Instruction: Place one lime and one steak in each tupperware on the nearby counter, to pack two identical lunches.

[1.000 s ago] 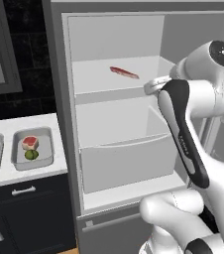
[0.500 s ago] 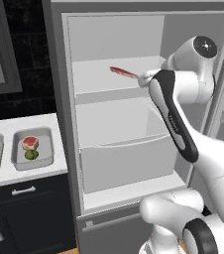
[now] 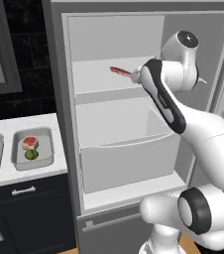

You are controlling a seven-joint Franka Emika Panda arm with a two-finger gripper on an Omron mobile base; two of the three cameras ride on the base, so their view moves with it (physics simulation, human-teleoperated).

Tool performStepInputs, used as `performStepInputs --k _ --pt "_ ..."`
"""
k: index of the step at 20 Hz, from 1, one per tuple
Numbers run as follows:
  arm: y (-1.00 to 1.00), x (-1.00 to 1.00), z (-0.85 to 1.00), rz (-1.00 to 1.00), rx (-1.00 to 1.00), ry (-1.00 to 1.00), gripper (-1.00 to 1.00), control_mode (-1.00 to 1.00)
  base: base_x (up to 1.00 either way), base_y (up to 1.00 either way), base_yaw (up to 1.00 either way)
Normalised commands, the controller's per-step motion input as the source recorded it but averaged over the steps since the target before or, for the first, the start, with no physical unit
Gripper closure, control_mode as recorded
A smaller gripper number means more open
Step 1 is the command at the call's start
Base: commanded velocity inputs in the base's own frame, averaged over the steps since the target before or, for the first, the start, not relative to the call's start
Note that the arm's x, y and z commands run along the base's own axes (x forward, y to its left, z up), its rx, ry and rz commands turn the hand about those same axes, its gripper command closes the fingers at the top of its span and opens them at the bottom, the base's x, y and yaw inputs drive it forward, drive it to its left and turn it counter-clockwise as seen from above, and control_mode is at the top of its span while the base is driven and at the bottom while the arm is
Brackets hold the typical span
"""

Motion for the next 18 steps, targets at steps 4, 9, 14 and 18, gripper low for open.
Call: performStepInputs --k 4,9,14,18 --pt "0.00 0.66 -0.29 0.07 0.00 0.00 -1.00 -1.00 0.00 0.00 0.00" --pt "0.00 0.55 -0.28 0.05 0.00 0.00 -1.00 -1.00 0.00 0.00 0.00" --pt "0.00 0.53 -0.09 0.03 0.00 0.00 -1.00 -1.00 0.00 0.00 0.00" --pt "0.00 0.54 -0.05 0.01 0.00 0.00 -1.00 -1.00 0.00 0.00 0.00"
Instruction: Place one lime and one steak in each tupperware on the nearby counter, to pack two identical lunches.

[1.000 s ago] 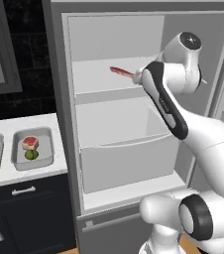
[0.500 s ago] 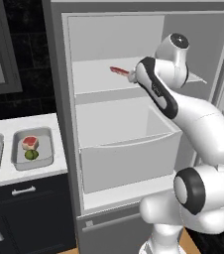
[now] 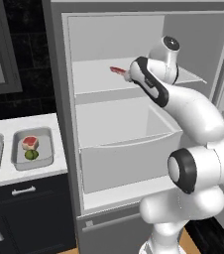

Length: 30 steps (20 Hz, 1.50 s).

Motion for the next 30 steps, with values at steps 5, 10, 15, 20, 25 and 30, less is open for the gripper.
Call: performStepInputs --k 5,10,15,20,25,30 --pt "0.00 0.55 -0.03 0.01 0.00 0.00 -1.00 -1.00 0.00 0.00 0.00" --pt "0.05 0.54 -0.03 0.00 0.00 0.00 -1.00 -1.00 0.00 0.00 0.00" --pt "0.11 0.46 -0.11 0.00 0.00 0.02 -1.00 -1.00 0.00 0.00 0.00" --pt "0.21 0.21 -0.32 0.00 0.00 0.06 1.00 -1.00 0.00 0.00 0.00" --pt "0.14 -0.02 -0.57 0.00 0.00 0.06 1.00 -1.00 0.00 0.00 0.00" --pt "0.05 -0.28 -0.64 0.00 0.00 0.09 1.00 -1.00 0.00 0.00 0.00"
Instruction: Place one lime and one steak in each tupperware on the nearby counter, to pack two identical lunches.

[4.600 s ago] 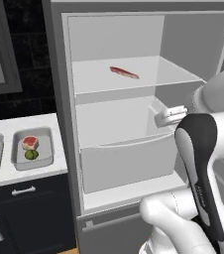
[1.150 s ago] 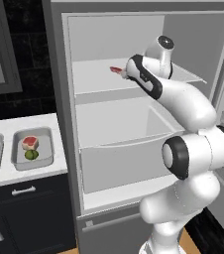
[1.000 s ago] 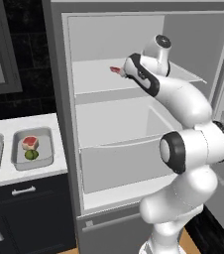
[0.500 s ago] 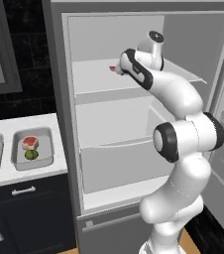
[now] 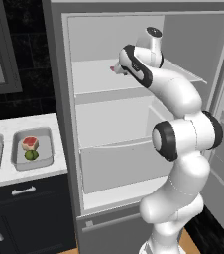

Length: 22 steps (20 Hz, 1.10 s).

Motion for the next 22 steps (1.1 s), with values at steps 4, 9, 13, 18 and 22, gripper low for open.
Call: performStepInputs --k 4,9,13,18,22 --pt "0.14 -0.58 -0.51 0.00 -0.01 0.01 1.00 -1.00 0.00 0.00 0.00" --pt "0.09 -0.85 -0.37 0.00 -0.02 -0.02 1.00 -1.00 0.00 0.00 0.00" --pt "0.00 -1.00 -0.02 0.00 0.00 -0.13 1.00 -1.00 0.00 0.00 0.00" --pt "0.00 -1.00 0.00 -0.03 0.00 -0.17 1.00 -1.00 0.00 0.00 0.00" --pt "0.00 -1.00 0.07 -0.07 0.00 -0.11 1.00 -1.00 0.00 0.00 0.00"
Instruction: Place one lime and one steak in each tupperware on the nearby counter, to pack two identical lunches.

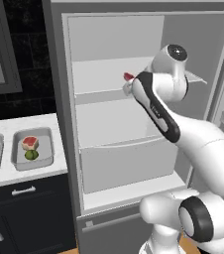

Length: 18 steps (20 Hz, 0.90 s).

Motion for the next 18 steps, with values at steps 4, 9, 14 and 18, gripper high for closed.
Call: performStepInputs --k 4,9,14,18 --pt "-0.06 -1.00 0.20 -0.10 0.00 -0.05 1.00 -1.00 0.00 0.00 0.00" --pt "-0.10 -1.00 0.20 -0.07 0.00 -0.05 1.00 -1.00 0.00 0.00 0.00" --pt "-0.12 -0.95 0.10 -0.04 0.00 -0.03 1.00 -1.00 0.00 0.00 0.00" --pt "0.00 0.00 0.00 0.00 0.00 0.00 1.00 1.00 -0.97 0.03 -0.01"
